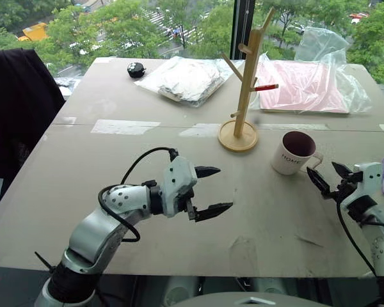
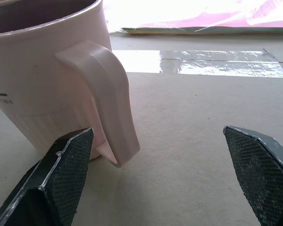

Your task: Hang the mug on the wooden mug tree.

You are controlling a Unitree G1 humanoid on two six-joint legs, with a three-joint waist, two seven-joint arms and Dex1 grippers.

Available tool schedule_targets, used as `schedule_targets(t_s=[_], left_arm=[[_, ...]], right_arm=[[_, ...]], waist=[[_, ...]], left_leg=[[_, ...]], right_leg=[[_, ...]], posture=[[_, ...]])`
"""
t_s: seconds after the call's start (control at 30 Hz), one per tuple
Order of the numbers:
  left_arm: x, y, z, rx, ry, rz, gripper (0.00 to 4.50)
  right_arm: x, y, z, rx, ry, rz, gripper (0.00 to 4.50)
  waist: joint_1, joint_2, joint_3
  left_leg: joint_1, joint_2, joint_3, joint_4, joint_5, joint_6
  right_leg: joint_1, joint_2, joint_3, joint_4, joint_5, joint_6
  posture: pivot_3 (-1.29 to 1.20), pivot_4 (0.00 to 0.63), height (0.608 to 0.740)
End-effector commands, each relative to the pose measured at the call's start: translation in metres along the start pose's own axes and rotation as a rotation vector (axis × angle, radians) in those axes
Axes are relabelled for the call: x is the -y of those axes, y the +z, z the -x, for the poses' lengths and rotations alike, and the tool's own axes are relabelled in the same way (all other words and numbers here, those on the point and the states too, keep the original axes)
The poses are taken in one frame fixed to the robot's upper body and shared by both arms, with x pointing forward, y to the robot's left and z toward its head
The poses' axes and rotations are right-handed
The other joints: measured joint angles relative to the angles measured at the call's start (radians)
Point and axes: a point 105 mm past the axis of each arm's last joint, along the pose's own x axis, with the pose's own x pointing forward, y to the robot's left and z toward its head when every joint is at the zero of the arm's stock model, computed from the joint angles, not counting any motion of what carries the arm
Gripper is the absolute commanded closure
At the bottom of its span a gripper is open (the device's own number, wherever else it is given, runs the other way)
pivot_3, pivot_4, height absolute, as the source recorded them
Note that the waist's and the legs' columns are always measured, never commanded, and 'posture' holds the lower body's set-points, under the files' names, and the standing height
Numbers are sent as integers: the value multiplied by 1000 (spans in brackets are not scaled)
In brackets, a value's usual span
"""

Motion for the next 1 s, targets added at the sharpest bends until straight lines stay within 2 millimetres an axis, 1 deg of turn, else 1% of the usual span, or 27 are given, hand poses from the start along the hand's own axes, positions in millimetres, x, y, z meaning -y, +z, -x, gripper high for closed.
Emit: schedule_targets(t_s=[0.03, 0.2, 0.33, 0.37, 0.47, 0.6, 0.67, 0.87, 0.93, 1.0], left_arm=[[7, 10, -5, 20, -37, -32, 0], [10, 13, -13, 36, -50, -40, 0], [11, 12, -13, 40, -53, -36, 0], [10, 12, -13, 41, -51, -36, 0], [7, 11, -8, 42, -47, -33, 0], [5, 10, -8, 52, -44, -24, 0], [5, 10, -8, 59, -39, -20, 0], [-1, 4, -7, 110, 26, 33, 0], [-3, -1, -6, 129, 64, 61, 0], [-5, -3, -4, 174, 113, 92, 0]], right_arm=[[1, 6, -4, 22, 7, 4, 45], [-1, -1, -14, 14, 20, -9, 45], [-1, 0, -21, 35, 16, -51, 45], [0, 0, -22, 37, 16, -54, 270], [-2, -2, -23, 25, 34, -32, 1309], [-5, -4, -24, 21, 52, -22, 3453], [-7, -4, -24, 20, 59, -17, 4424], [-11, 1, -26, 23, 92, 20, 4473], [-13, 6, -28, 24, 115, 47, 4473], [-17, 18, -32, 33, 159, 95, 4473]], waist=[[0, 0, 0], [-1, 0, 0], [-2, 0, 0], [-2, 0, 0], [-1, 0, 0], [-1, 0, 0], [0, 0, 0], [-1, 0, 0], [-3, 0, 0], [-6, 1, 1]], left_leg=[[0, 0, 0, 0, 0, 0], [0, -1, 0, 0, 0, 0], [0, 0, 0, 0, 0, 0], [0, 0, 0, 0, 0, 0], [0, 0, 0, 0, 0, 0], [0, 0, 0, 0, 0, 0], [0, 0, 0, 0, 0, 0], [0, 0, 0, 0, 0, 0], [0, 0, 0, 0, 0, 0], [0, 0, 0, 0, 0, 0]], right_leg=[[0, 0, 0, 0, 0, 0], [0, 0, 0, 0, 0, 0], [0, 1, 0, 0, 0, 0], [0, 1, 0, 0, 0, 0], [0, 1, 0, 0, 0, 0], [0, 1, 0, 0, 0, 0], [0, 0, 1, 0, 0, 0], [0, 0, 1, 0, 0, 0], [0, 0, 1, 0, 0, 0], [0, 0, 1, 0, 0, 0]], posture=[[0, 150, 740], [0, 150, 740], [0, 150, 740], [0, 150, 740], [0, 150, 740], [0, 150, 740], [0, 150, 740], [0, 150, 740], [0, 150, 740], [0, 150, 740]])
